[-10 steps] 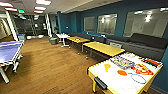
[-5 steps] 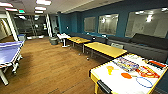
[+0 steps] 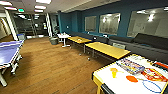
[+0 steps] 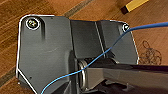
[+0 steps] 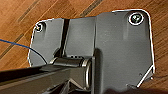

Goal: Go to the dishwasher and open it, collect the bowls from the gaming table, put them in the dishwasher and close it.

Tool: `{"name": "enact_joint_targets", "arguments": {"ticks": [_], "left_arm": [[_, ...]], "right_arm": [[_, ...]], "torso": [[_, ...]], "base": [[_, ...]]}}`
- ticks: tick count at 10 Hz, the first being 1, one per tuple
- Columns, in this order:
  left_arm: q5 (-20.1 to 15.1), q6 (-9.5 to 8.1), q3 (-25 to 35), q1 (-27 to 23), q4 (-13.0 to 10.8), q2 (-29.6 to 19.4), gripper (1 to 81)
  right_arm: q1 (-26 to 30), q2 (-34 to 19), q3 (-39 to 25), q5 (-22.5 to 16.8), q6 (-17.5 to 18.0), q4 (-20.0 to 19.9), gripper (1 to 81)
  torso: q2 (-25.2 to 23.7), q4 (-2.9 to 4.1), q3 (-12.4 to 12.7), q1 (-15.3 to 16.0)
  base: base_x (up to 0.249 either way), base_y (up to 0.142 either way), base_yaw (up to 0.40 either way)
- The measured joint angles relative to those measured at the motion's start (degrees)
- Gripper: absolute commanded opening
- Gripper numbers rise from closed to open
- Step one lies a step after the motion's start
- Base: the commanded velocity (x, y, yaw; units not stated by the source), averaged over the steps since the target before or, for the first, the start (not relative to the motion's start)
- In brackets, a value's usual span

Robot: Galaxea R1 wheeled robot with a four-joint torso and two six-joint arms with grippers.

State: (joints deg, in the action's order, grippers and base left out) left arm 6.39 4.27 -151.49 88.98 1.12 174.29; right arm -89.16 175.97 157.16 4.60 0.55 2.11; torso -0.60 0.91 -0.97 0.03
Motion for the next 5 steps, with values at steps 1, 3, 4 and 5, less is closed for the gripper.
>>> {"name": "enact_joint_targets", "arguments": {"ticks": [1, 3, 4, 5], "left_arm": [[0.09, 0.02, 0.00, -0.48, 0.00, -0.17, 81.1], [0.33, 0.00, -0.07, -0.17, 0.00, -0.30, 81.1], [0.00, 0.00, -0.07, 0.11, 0.00, -0.28, 81.1], [0.06, 0.00, -0.07, -0.20, 0.00, -0.30, 81.1]], "right_arm": [[0.44, 0.27, 0.00, 0.20, 0.00, 0.00, 81.1], [0.09, 0.38, -0.13, 0.17, 0.05, 0.00, 81.1], [-0.06, 0.40, -0.13, -0.09, 0.05, 0.00, 81.1], [0.30, 0.35, -0.13, 0.11, 0.09, 0.00, 81.1]], "torso": [[0.02, 0.00, 0.00, 0.02], [-0.02, 0.00, 0.02, -0.08], [0.00, 0.00, 0.00, -0.03], [0.00, 0.00, 0.00, -0.02]], "base": [[0.134, 0.073, 0.000], [0.134, 0.070, 0.000], [0.135, 0.067, 0.000], [0.134, 0.067, 0.000]]}}
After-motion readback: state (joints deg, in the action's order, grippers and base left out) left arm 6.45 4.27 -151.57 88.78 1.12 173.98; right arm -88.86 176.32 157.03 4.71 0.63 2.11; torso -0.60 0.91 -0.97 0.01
